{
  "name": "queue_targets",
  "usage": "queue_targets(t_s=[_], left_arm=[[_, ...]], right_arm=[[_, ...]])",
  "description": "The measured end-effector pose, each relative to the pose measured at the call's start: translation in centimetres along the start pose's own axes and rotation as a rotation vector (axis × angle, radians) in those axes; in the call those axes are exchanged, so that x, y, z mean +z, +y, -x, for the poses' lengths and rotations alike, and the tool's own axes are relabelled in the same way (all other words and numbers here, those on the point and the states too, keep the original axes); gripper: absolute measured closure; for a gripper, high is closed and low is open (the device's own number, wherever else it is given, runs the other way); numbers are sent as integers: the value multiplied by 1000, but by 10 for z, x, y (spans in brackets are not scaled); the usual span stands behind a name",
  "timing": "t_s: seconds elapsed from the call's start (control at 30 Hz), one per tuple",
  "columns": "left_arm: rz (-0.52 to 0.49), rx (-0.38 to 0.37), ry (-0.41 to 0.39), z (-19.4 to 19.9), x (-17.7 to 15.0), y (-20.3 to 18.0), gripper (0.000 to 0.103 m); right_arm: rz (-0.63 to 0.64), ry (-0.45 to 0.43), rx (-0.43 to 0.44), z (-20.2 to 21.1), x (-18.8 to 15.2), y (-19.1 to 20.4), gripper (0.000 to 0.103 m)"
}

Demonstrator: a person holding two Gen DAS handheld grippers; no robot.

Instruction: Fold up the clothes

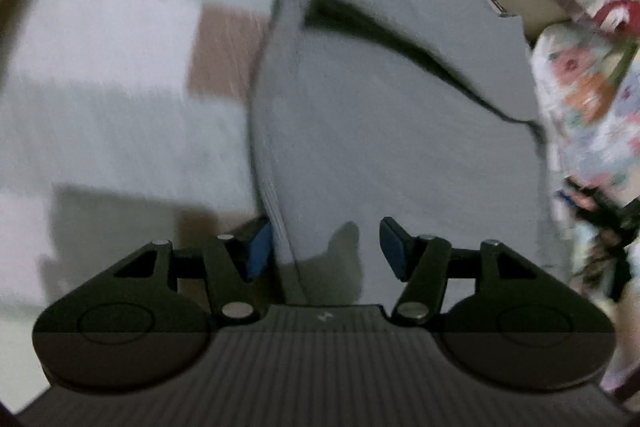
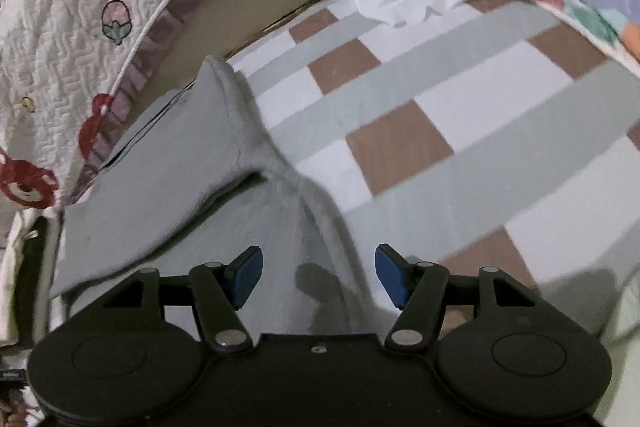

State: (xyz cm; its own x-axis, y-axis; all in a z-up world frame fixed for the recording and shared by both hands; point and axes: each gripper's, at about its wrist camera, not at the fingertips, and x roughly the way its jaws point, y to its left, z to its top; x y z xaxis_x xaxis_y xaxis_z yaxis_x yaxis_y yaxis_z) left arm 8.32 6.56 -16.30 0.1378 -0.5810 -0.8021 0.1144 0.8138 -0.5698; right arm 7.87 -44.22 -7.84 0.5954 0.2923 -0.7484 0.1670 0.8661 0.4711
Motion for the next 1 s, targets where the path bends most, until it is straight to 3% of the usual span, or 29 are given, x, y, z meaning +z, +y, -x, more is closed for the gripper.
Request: queue_targets(t_s=[0.07,0.13,0.17,0.33,0.5,0.67,0.73,0.8,0.9,0.97,1.0], left_arm=[[5,-13,-5,5,-7,-4,52],[2,-14,-36,14,-11,-9,69],[-1,-12,-42,18,-11,-10,71],[-58,36,-11,25,-11,-15,70],[-24,-5,50,27,-19,-7,61],[22,120,27,42,-22,6,57],[50,70,37,47,-20,14,53],[107,-39,46,48,-19,23,42],[179,-166,45,42,-22,25,40],[160,-185,40,34,-16,16,38],[134,-186,28,32,-13,11,35]], right_arm=[[-12,17,25,9,-6,-4,36],[-16,19,41,16,-11,-8,36],[-11,7,40,18,-12,-10,36],[-48,38,49,18,-15,-19,36],[-30,110,71,20,-30,-20,36],[-29,159,41,23,-46,-27,36],[-30,195,87,24,-52,-32,36],[-32,224,156,26,-58,-35,35],[-25,215,193,22,-61,-25,33],[-20,207,211,19,-63,-17,36],[-17,203,220,18,-64,-13,43]])
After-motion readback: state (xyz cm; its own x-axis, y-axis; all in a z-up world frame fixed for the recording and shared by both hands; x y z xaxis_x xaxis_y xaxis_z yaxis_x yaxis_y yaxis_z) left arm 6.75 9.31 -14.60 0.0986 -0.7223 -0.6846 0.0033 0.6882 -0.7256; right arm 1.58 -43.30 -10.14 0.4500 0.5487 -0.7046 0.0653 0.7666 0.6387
